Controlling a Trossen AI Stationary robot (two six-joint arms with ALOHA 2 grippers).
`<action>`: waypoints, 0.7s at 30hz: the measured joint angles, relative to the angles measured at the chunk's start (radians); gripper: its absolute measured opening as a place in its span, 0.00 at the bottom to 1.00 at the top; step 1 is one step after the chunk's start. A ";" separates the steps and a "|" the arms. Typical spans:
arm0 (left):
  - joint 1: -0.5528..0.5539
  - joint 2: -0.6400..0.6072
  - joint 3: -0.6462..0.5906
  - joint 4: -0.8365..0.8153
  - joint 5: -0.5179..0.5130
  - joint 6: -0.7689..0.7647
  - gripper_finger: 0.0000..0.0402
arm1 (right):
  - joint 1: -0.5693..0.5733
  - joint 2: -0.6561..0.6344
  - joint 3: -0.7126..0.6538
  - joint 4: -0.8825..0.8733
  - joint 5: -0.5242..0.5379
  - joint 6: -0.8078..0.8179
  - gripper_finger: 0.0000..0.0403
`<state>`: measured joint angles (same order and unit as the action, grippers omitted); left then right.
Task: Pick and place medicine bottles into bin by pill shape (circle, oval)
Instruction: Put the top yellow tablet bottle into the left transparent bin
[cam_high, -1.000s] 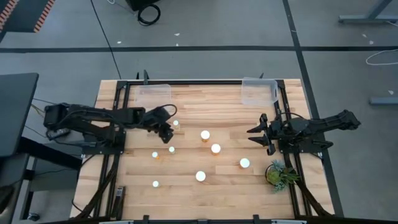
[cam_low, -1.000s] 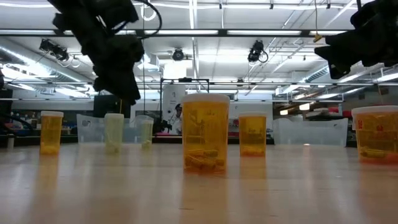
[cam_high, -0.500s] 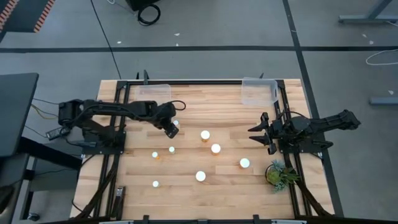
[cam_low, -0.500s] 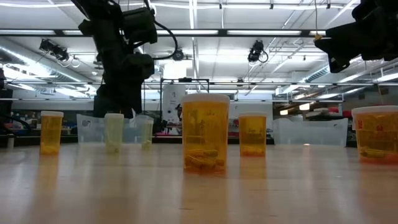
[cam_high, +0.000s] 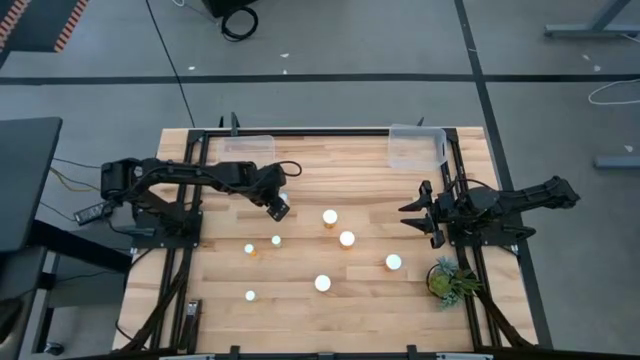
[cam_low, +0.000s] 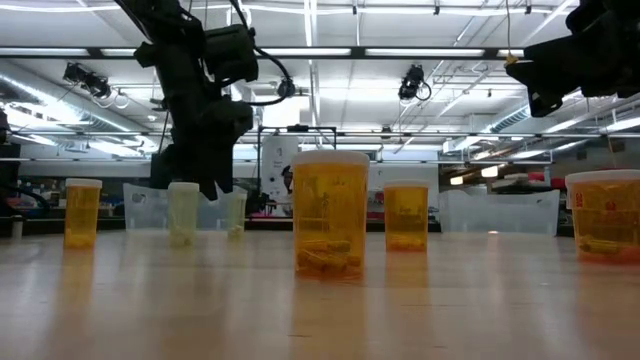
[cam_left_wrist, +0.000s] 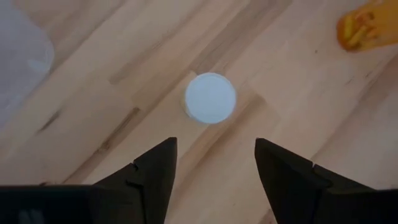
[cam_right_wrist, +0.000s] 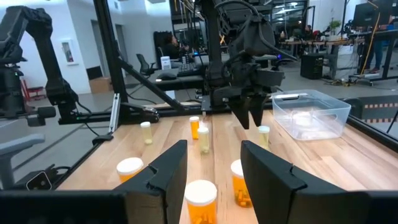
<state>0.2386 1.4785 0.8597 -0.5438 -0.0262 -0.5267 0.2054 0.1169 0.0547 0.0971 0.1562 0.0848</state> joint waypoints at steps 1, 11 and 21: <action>-0.001 0.008 0.001 0.005 -0.006 0.008 0.56 | 0.000 0.000 0.000 0.000 0.000 0.000 0.39; -0.007 0.102 0.000 0.090 -0.022 0.039 0.57 | 0.000 0.000 0.000 -0.003 0.000 0.000 0.39; -0.007 0.129 0.006 0.133 -0.024 0.035 0.54 | 0.000 0.000 0.000 -0.010 0.000 0.000 0.39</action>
<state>0.2315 1.6077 0.8660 -0.4107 -0.0504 -0.4914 0.2054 0.1173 0.0544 0.0875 0.1562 0.0845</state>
